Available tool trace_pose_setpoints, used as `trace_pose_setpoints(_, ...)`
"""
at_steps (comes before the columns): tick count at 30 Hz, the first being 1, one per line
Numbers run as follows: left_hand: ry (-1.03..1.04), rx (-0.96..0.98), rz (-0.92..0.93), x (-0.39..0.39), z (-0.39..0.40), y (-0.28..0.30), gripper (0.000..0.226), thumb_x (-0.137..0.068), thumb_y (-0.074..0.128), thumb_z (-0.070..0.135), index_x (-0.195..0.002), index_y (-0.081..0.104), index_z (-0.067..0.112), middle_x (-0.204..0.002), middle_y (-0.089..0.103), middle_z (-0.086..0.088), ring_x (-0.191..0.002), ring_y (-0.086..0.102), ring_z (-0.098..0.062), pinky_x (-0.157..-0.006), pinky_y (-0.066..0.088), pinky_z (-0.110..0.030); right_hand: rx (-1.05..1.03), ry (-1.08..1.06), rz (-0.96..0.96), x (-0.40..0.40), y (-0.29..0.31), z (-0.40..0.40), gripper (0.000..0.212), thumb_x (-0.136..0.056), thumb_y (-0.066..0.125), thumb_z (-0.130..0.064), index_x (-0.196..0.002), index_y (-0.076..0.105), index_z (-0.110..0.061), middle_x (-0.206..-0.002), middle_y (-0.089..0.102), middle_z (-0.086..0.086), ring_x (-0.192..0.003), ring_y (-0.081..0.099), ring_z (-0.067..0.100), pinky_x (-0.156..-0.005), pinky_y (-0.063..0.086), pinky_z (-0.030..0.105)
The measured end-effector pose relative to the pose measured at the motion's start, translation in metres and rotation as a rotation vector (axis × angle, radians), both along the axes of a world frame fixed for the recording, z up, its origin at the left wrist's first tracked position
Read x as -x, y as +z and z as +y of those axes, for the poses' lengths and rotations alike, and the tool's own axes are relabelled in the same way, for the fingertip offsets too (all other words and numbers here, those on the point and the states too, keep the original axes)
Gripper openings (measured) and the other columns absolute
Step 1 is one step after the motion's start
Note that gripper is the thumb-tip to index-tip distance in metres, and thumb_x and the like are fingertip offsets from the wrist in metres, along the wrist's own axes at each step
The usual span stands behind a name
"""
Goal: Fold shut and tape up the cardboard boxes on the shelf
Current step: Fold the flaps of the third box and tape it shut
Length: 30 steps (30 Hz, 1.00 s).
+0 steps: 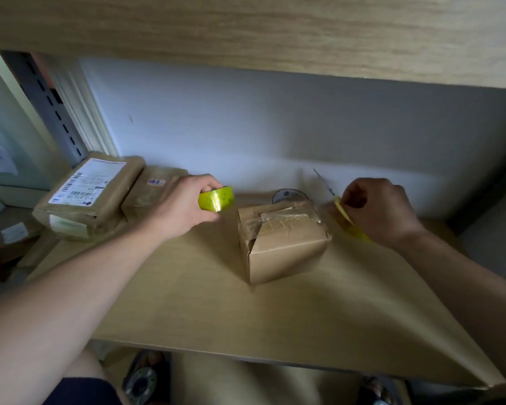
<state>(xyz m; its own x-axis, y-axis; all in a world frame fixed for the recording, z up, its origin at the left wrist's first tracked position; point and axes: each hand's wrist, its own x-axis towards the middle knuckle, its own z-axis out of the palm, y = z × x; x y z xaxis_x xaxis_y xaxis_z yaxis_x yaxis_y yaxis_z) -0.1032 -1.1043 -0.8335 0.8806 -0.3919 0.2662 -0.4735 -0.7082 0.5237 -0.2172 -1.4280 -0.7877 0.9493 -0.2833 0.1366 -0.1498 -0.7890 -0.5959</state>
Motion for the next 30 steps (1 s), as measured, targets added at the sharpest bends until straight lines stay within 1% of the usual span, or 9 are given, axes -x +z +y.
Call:
trace_pose_setpoints(2,-0.015,-0.043,-0.005,-0.001,-0.001,-0.006,0.051,-0.062,0.097,0.016,-0.105,0.07,0.025,-0.075,0.06,0.018,-0.074,0.061,-0.018,-0.056,0.035,-0.012,0.049,-0.001,0.085,-0.002,-0.01,-0.01,0.012,-0.087,0.081,-0.022,-0.088,0.069,-0.02,-0.077,0.068,-0.009,-0.065,0.061,-0.001,-0.046,0.039,0.004)
trace_pose_setpoints(6,-0.054,-0.072,0.036,-0.003,-0.004,-0.014,0.063,-0.057,0.101,0.024,-0.1,0.055,0.02,-0.071,0.054,0.006,-0.062,0.046,-0.018,-0.051,0.034,-0.03,0.196,0.103,0.219,-0.005,-0.033,-0.016,0.009,-0.09,0.075,-0.017,-0.089,0.068,-0.023,-0.087,0.073,-0.002,-0.065,0.06,0.003,-0.065,0.048,0.02)
trace_pose_setpoints(9,-0.104,-0.101,0.038,-0.004,-0.004,-0.019,0.062,-0.059,0.1,0.022,-0.094,0.049,0.023,-0.067,0.053,0.005,-0.06,0.043,-0.018,-0.052,0.035,-0.033,0.274,0.128,0.259,-0.004,-0.05,-0.014,0.013,-0.088,0.075,-0.019,-0.087,0.063,-0.024,-0.081,0.065,-0.007,-0.068,0.056,0.003,-0.058,0.04,0.014)
trace_pose_setpoints(14,-0.138,-0.208,0.005,-0.001,-0.004,-0.03,0.052,-0.074,0.09,0.013,-0.113,0.059,0.03,-0.091,0.062,0.022,-0.088,0.067,-0.009,-0.076,0.054,-0.033,0.32,0.09,0.193,-0.002,-0.059,-0.01,0.021,-0.078,0.079,-0.025,-0.069,0.06,-0.022,-0.073,0.065,-0.002,-0.071,0.064,0.016,-0.064,0.058,0.035)
trace_pose_setpoints(18,-0.157,-0.291,0.004,0.0,0.0,-0.034,0.057,-0.075,0.08,0.002,-0.122,0.06,0.027,-0.107,0.07,0.016,-0.101,0.07,-0.011,-0.083,0.057,-0.037,0.375,0.078,0.238,-0.001,-0.061,-0.009,0.021,-0.084,0.077,-0.027,-0.069,0.068,-0.015,-0.07,0.067,0.004,-0.066,0.064,0.017,-0.063,0.058,0.034)
trace_pose_setpoints(23,-0.176,-0.193,0.026,0.003,0.001,-0.028,0.045,-0.081,0.077,0.009,-0.12,0.065,0.029,-0.103,0.072,0.019,-0.097,0.07,-0.003,-0.086,0.058,-0.034,0.461,0.078,0.271,0.0,-0.058,-0.008,0.034,-0.088,0.075,-0.029,-0.059,0.064,-0.014,-0.063,0.065,0.005,-0.061,0.062,0.019,-0.06,0.055,0.031)
trace_pose_setpoints(25,-0.14,-0.107,-0.01,0.008,-0.001,-0.022,0.027,-0.088,0.073,0.01,-0.11,0.068,0.026,-0.096,0.071,0.018,-0.091,0.069,-0.001,-0.083,0.058,-0.033,0.499,0.076,0.29,0.003,-0.054,-0.005,0.031,-0.09,0.072,-0.028,-0.064,0.061,-0.016,-0.068,0.065,0.005,-0.064,0.063,0.021,-0.059,0.054,0.031)
trace_pose_setpoints(28,-0.074,0.037,0.038,0.018,-0.006,-0.01,0.017,-0.096,0.063,0.009,-0.102,0.068,0.024,-0.095,0.071,0.01,-0.091,0.066,-0.007,-0.078,0.052,-0.028,0.65,0.067,0.371,0.008,-0.051,0.008,0.008,-0.097,0.061,-0.021,-0.091,0.066,-0.02,-0.078,0.06,0.003,-0.074,0.06,0.022,-0.06,0.044,0.029)
trace_pose_setpoints(30,-0.048,0.143,0.123,0.027,-0.012,-0.003,0.014,-0.101,0.058,0.012,-0.102,0.069,0.02,-0.094,0.072,0.006,-0.089,0.068,-0.009,-0.08,0.053,-0.028,0.741,0.075,0.424,0.012,-0.047,0.017,0.013,-0.1,0.056,-0.017,-0.104,0.068,-0.02,-0.085,0.062,0.005,-0.08,0.062,0.025,-0.062,0.041,0.029)
